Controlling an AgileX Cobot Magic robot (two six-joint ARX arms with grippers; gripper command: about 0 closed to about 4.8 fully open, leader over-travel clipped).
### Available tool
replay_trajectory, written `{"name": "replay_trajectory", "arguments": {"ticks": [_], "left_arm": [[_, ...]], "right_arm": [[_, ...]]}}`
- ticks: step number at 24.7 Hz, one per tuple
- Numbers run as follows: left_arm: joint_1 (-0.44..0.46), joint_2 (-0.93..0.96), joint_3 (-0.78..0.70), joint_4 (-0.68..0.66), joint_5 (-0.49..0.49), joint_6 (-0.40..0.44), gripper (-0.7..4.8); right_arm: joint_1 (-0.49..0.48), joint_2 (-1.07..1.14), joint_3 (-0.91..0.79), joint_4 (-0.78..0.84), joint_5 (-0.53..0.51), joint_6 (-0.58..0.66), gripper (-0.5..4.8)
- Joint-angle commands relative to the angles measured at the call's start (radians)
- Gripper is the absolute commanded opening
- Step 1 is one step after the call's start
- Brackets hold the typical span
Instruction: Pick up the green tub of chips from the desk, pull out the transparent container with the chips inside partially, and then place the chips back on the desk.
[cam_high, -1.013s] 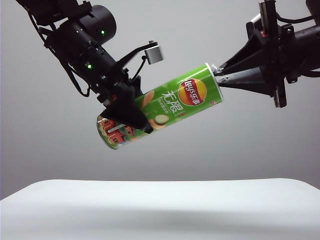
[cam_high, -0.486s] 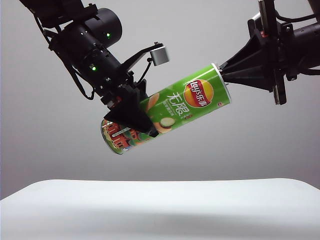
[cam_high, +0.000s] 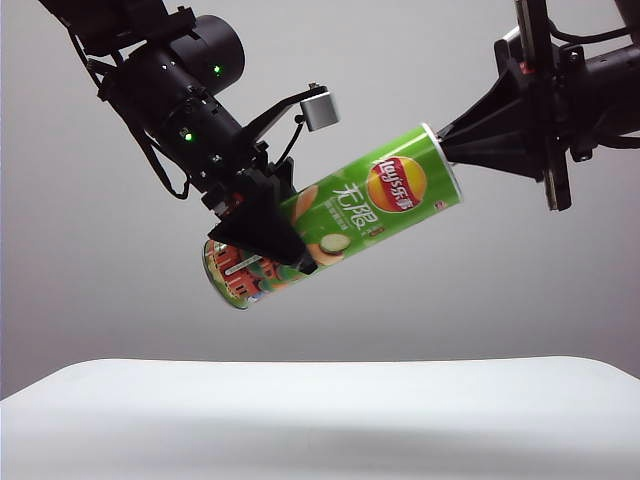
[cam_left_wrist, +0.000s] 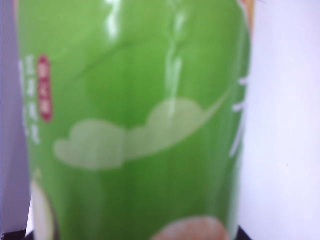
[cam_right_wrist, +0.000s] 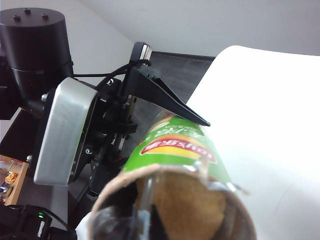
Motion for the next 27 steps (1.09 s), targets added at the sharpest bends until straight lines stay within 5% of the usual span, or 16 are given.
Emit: {"name": "replay_trajectory", "arguments": {"ticks": [1,27], "left_arm": [[-0.005,-0.002,0.004,0.019,0.016,-0.004,3.26],[0.000,0.000,0.001,-0.072,-0.104,-0.022,3.25]], "right_arm": [[0.018,-0.003,0.005,0.016,-0.021,-0.001,-0.06],[-0.095,-0.003,0.005,-0.014,0.009,-0.077,-0.06]]}}
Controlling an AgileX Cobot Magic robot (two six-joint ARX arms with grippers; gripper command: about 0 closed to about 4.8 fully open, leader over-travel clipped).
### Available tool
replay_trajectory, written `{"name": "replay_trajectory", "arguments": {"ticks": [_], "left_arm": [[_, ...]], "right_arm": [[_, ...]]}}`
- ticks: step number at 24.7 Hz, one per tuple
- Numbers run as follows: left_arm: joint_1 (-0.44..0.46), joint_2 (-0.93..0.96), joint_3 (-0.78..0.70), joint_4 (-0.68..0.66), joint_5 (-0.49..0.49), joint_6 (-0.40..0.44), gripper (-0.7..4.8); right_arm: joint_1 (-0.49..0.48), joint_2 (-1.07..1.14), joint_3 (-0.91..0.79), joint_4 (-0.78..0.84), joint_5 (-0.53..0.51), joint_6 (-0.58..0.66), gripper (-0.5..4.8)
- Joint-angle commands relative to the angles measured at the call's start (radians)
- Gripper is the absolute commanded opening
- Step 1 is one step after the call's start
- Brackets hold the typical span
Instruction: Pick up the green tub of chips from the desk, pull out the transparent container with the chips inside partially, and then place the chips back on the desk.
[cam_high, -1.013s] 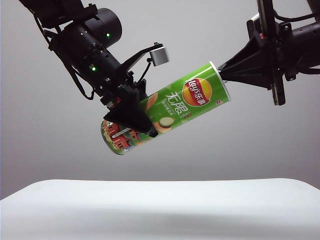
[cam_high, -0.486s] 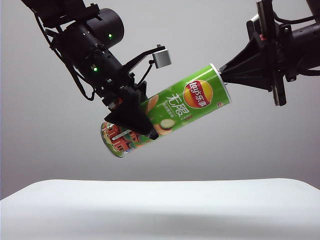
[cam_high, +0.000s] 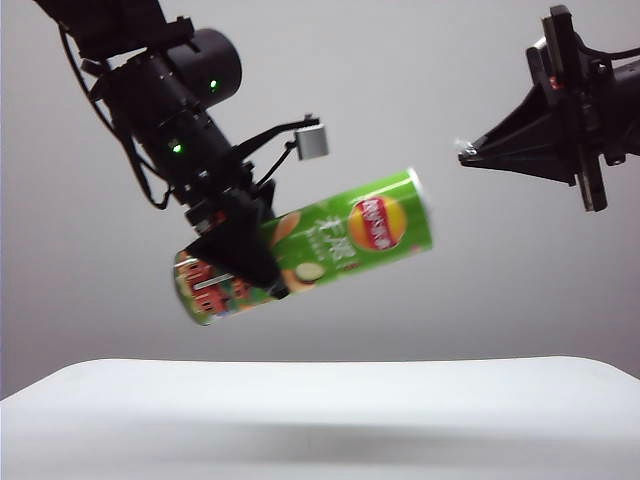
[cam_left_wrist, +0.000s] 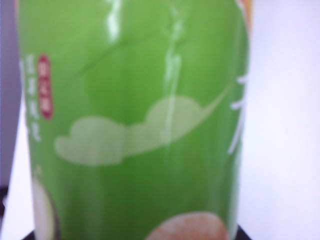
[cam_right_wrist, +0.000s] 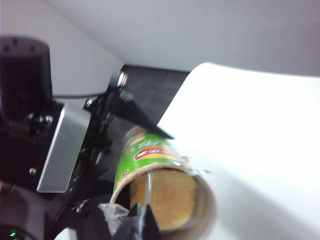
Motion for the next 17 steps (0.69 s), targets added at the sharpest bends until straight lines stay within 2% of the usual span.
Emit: {"name": "replay_trajectory", "arguments": {"ticks": [1,6,10,17], "left_arm": [[-0.006,-0.005,0.006,0.006,0.011,0.000,3.25],[-0.006,-0.005,0.006,0.018,0.013,0.001,3.00],[-0.006,-0.005,0.006,0.018,-0.002,0.001,3.00],[-0.006,-0.005,0.006,0.022,0.016,0.001,3.00]], "right_arm": [[-0.001,-0.004,0.004,0.005,-0.010,-0.019,-0.06],[0.000,-0.004,0.004,-0.003,-0.011,-0.018,0.03],[0.000,-0.004,0.004,-0.055,-0.017,-0.023,0.92],[0.030,-0.004,0.004,-0.132,-0.014,-0.074,0.95]]}}
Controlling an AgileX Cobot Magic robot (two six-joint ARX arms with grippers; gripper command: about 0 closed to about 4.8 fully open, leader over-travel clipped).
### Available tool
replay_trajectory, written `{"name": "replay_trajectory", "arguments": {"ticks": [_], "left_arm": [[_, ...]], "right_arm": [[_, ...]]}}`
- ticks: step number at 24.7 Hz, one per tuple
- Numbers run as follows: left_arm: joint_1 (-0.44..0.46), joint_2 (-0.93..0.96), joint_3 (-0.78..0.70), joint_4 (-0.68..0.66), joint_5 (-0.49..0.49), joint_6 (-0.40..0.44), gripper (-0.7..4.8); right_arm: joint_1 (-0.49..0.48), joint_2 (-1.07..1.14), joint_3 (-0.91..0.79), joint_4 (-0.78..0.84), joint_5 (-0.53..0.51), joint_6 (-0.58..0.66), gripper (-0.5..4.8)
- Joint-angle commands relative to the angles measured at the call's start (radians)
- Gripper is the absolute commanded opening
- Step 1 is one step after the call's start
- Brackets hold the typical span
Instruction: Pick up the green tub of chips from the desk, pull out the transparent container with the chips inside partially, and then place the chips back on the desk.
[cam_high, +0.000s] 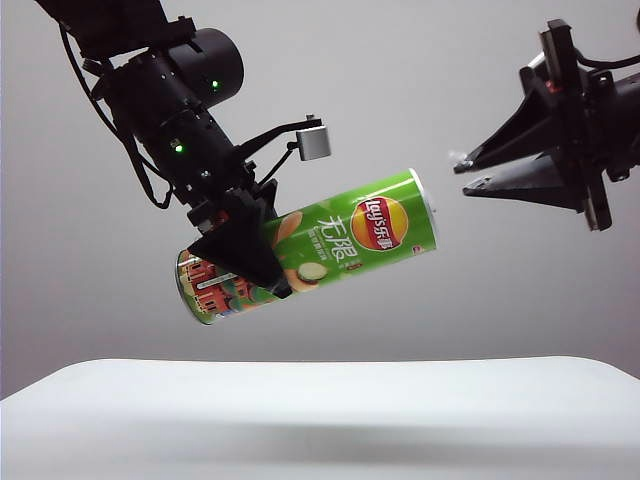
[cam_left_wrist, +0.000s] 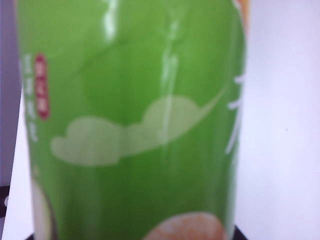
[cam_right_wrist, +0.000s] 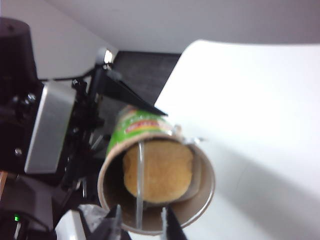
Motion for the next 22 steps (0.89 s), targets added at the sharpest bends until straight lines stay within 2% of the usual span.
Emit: {"name": "replay_trajectory", "arguments": {"ticks": [1,7,13,15,18,20,22], "left_arm": [[-0.003,-0.005,0.006,0.023,0.033,0.000,3.00],[-0.005,-0.003,0.006,0.023,0.055,0.000,3.00],[-0.005,-0.003,0.006,0.008,0.067,-0.002,3.00],[-0.005,-0.003,0.006,0.005,0.070,-0.001,3.00],[-0.005,-0.003,0.006,0.006,0.077,-0.001,3.00],[-0.005,-0.003,0.006,0.006,0.077,-0.001,3.00],[-0.005,-0.003,0.006,0.005,0.077,-0.001,3.00]], "right_arm": [[0.032,-0.004,0.004,0.002,-0.004,-0.020,0.94],[0.110,-0.003,0.004,0.006,0.075,-0.026,0.94],[0.113,0.000,0.004,0.008,0.108,-0.028,0.79],[0.113,0.000,0.004,0.012,0.108,-0.028,0.47],[0.113,0.000,0.004,0.028,0.107,-0.027,0.43],[0.113,0.000,0.004,0.038,0.108,-0.028,-0.09],[0.113,0.000,0.004,0.040,0.108,-0.028,-0.08]]}}
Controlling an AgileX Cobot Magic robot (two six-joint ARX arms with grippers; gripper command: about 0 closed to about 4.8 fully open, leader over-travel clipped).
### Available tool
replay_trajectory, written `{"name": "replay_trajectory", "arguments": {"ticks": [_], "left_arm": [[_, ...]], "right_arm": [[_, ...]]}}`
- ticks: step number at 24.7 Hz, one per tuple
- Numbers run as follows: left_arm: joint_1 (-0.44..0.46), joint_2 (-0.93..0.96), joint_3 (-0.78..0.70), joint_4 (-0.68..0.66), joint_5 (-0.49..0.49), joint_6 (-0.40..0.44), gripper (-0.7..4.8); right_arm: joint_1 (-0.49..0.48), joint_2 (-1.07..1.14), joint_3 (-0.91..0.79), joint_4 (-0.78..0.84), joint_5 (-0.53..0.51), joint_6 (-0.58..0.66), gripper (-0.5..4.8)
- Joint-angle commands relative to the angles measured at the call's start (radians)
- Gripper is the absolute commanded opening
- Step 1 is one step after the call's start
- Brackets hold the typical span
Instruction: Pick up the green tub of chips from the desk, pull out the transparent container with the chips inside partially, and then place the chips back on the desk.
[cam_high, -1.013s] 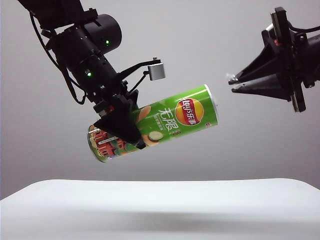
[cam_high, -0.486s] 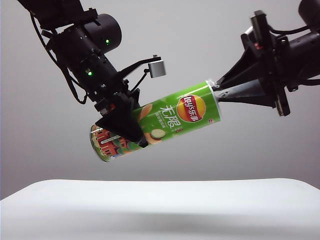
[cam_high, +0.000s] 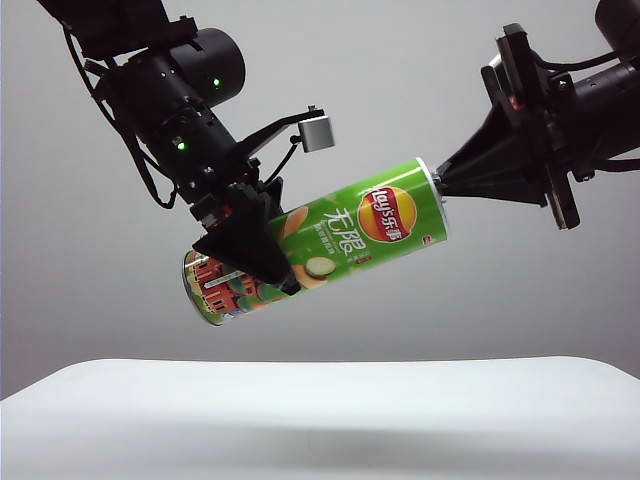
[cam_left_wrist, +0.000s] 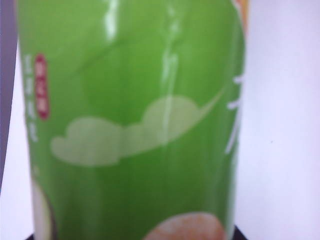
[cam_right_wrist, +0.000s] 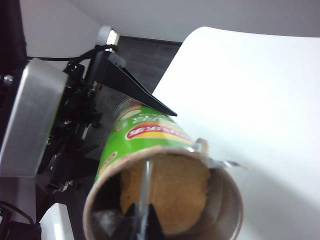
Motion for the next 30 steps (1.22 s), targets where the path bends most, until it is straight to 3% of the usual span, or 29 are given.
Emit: {"name": "replay_trajectory", "arguments": {"ticks": [1,14,30], "left_arm": [[0.000,-0.004,0.006,0.007,0.020,-0.001,3.00],[0.002,-0.003,0.006,-0.030,-0.037,-0.003,3.00],[0.014,-0.003,0.006,-0.053,-0.052,-0.002,3.00]], "right_arm": [[0.001,-0.001,0.004,0.023,-0.002,-0.006,-0.08],[-0.010,-0.001,0.004,0.010,0.058,-0.078,-0.08],[-0.154,-0.003,0.004,-0.014,0.013,-0.081,-0.08]]}}
